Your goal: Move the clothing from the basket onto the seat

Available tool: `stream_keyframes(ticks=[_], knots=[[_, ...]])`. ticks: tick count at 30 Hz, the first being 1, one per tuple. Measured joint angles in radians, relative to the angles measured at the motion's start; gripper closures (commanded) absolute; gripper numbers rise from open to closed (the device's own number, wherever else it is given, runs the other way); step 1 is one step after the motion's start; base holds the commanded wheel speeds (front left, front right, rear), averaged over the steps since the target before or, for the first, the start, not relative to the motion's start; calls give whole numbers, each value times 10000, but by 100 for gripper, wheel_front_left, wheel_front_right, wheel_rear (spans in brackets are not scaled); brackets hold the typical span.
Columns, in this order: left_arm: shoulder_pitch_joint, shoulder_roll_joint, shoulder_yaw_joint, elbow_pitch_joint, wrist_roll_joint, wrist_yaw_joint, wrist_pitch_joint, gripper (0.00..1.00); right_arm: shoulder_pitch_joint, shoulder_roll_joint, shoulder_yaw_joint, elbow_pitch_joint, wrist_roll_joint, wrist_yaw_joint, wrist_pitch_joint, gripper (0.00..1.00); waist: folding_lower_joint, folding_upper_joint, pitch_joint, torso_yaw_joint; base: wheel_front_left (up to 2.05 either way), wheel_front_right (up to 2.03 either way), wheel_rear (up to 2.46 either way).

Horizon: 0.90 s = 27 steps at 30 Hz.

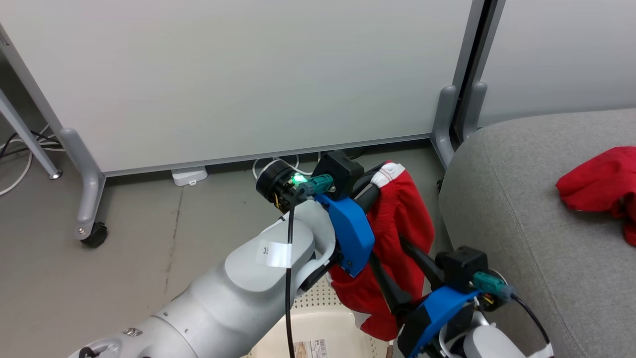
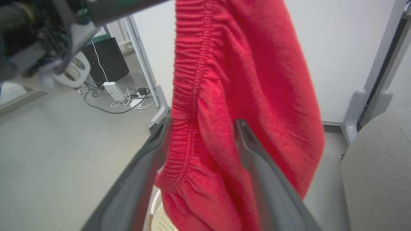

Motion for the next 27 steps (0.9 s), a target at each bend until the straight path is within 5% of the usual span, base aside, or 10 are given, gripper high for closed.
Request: stream_keyframes(ticks=[27], knots=[[-185, 0, -451, -326, -711, 121, -36, 100, -3239, 0, 777, 4316, 295, 0, -1674, 0, -1, 0, 90, 192, 0, 0, 0]])
